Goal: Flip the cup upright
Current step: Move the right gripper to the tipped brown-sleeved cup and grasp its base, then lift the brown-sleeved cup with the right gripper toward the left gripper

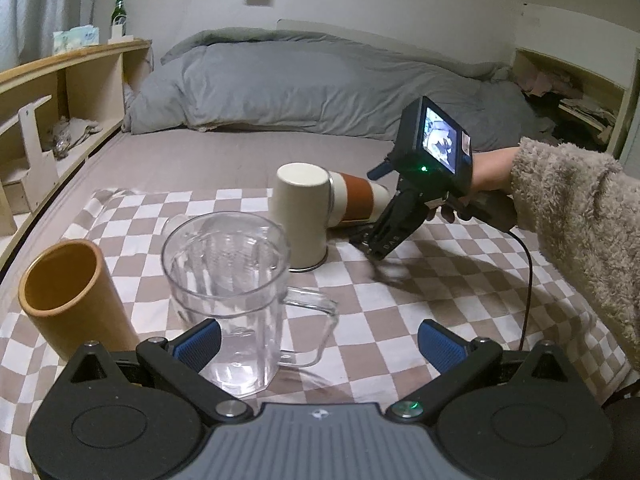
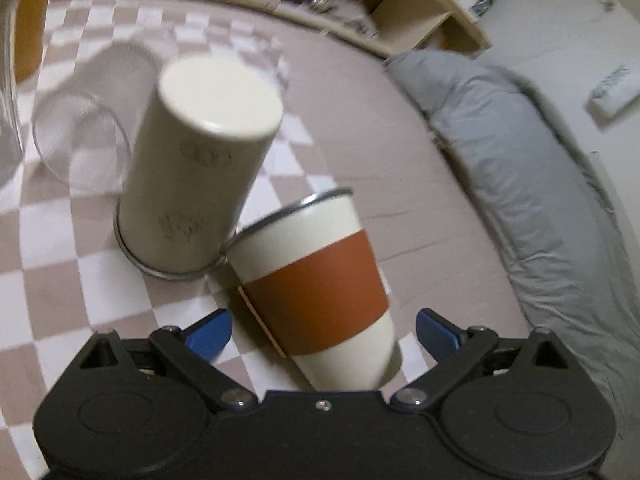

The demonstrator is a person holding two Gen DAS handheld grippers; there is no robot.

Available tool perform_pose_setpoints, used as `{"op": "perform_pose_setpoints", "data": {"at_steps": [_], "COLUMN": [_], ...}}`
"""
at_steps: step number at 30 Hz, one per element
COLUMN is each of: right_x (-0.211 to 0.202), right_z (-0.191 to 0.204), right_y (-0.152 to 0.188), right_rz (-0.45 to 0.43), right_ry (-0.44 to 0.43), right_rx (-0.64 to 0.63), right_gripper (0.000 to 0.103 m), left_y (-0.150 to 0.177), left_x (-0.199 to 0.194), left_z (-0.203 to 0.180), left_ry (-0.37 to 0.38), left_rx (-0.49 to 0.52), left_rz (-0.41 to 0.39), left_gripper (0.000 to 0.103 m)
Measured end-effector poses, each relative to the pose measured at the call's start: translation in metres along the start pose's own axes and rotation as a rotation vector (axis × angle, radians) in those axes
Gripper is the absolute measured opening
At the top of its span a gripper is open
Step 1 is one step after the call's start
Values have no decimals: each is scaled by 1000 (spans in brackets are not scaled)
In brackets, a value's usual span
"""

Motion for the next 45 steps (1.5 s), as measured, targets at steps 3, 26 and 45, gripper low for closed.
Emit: {"op": "perform_pose_setpoints", "data": {"at_steps": [3, 26, 45], "right_x": [9, -81, -143], "right_z": [-8, 20, 82], "right_y": [-1, 42, 118], "right_rz": [12, 104, 36], "right_ry": [-45, -115, -137], "right_rx": [43, 655, 1002], "right_gripper": [99, 68, 68], "left_y": [1, -2, -24], "left_x": [1, -34, -20], "left_z": [1, -29, -62], "left_ry": [3, 27, 139], "left_rx": [-6, 9, -175], "left_rz": [11, -68, -101], "left_gripper": [103, 103, 101]}}
Point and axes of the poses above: each gripper's, at about its wrist camera, not at the fingertips, and x roughly the way its jaws point, z to its left, y to its underside, the point moved 2 cm from there along x, roughly the way its jaws point, and after that the axes turned 12 degrees about x, right-handed, at the moved point
